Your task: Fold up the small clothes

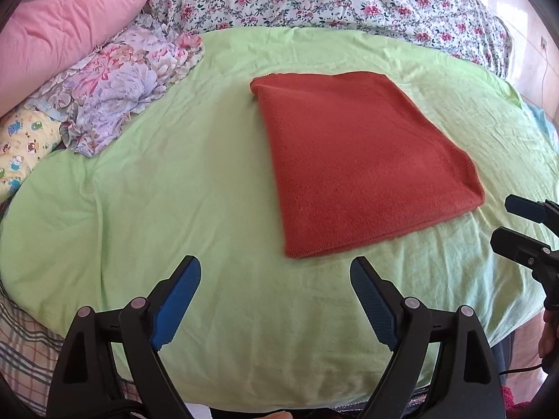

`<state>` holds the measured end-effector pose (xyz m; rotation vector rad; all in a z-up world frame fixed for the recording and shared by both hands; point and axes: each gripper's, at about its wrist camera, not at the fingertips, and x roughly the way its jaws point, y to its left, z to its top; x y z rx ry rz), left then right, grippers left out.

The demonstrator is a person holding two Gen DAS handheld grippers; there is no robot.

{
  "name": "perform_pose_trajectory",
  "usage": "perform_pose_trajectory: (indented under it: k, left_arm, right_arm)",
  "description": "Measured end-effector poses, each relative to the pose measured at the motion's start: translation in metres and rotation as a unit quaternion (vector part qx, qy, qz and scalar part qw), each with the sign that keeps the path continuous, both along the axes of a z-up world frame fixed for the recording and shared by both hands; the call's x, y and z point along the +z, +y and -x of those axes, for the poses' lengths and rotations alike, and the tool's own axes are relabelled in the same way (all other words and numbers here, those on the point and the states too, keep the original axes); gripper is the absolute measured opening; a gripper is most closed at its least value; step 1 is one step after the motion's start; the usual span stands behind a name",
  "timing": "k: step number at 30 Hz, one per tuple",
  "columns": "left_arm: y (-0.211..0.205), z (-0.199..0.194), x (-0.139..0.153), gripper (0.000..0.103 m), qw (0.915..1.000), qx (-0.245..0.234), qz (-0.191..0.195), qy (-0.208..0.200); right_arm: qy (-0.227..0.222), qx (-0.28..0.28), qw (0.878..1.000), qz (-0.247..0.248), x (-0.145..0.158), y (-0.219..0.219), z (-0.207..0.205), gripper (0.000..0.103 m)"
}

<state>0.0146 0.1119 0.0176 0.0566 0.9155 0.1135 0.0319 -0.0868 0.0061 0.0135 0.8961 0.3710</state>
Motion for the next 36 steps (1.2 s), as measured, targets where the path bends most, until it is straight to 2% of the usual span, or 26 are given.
perform_pose_trajectory:
  k: [12, 23, 36]
  left_arm:
    - [0.004, -0.036, 0.002, 0.090, 0.9998, 0.004, -0.018, 0.006]
    - [0.005, -0.066, -0.001, 0.092, 0.9994, 0.003, -0.027, 0.021]
    - [0.003, -0.080, 0.001, 0.093, 0.9994, -0.002, -0.028, 0.022]
  right_arm:
    - [0.014, 0.004, 1.000, -0.006, 0.001, 0.009, -0.040, 0.092]
    - [0.047, 0.010, 0.999, -0.006, -0.005, 0.011, -0.078, 0.093]
    - [0.083, 0.018, 0.996, -0.001, -0.012, 0.014, -0.102, 0.093]
